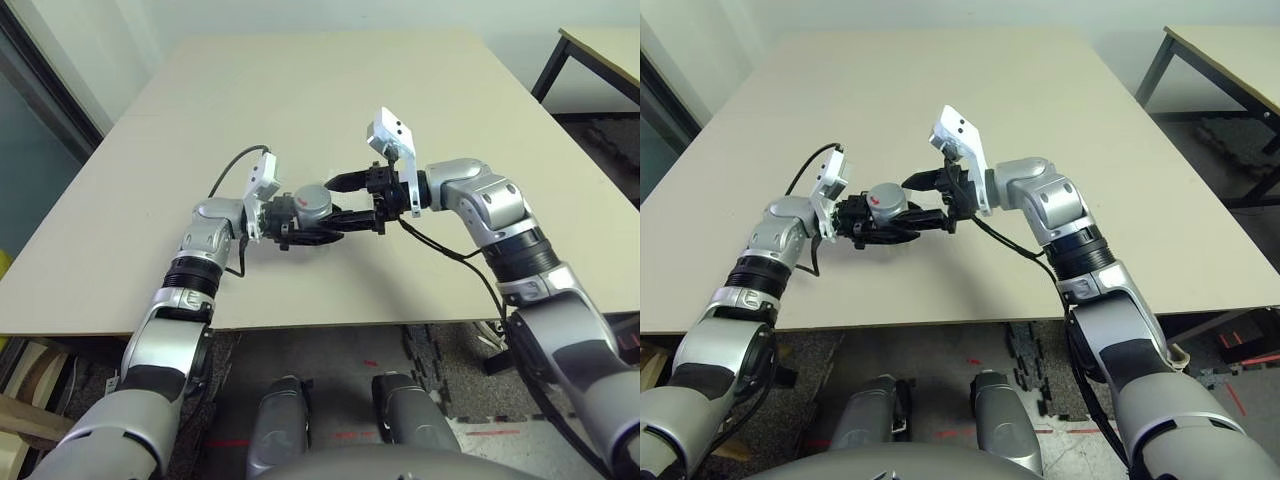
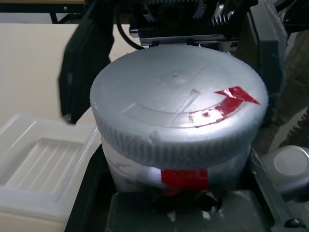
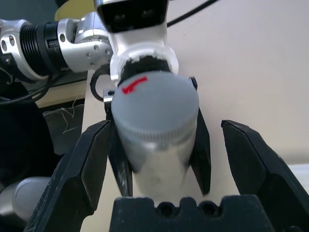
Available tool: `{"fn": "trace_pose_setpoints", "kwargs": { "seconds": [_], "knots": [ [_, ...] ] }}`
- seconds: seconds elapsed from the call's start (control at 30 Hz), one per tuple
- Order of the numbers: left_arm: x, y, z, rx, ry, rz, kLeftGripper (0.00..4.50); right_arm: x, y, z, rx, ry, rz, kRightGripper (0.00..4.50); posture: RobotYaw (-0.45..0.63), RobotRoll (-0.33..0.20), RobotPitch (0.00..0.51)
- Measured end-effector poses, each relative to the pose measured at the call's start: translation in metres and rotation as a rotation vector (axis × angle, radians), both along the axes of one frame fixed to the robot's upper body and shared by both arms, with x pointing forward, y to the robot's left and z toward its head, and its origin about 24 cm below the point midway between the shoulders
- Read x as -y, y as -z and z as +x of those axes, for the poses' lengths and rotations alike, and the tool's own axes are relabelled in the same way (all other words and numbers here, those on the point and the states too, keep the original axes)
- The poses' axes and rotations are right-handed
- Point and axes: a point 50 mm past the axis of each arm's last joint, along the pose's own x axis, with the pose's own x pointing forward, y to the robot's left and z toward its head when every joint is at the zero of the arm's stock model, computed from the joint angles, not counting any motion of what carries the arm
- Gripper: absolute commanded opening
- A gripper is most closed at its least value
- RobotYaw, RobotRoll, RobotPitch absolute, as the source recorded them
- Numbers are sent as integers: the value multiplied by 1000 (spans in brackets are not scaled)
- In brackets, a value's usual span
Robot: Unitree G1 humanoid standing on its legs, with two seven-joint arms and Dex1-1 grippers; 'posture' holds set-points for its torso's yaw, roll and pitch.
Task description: Pour the medicine from the bottle into the box.
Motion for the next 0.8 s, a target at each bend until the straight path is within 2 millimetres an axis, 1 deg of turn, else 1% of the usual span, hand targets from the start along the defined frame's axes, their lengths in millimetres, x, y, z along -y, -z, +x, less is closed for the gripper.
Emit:
{"fn": "trace_pose_setpoints", "kwargs": {
  "seconds": [0.3,0.47,0.53,0.6,0.7,0.8],
  "knots": [
    [0,6,0,-13,-9,-1,2541,-5,-2,-2,-7,-18,35,4500,-111,0,43],
    [0,6,0,-9,-13,-2,2541,-5,-6,-2,-6,-22,64,4500,-110,0,43],
    [0,6,0,-9,-15,-2,2541,-6,-6,-2,-13,-26,71,4123,-110,0,42],
    [0,6,1,-7,-16,-3,2541,-6,-6,-3,-19,-29,75,3627,-110,0,41],
    [1,6,0,2,-13,-4,2541,-6,-7,-3,-23,-26,80,2491,-109,0,40],
    [1,4,1,11,-12,-5,2541,-5,-7,-3,-26,-26,86,2477,-107,0,40]
  ]
}}
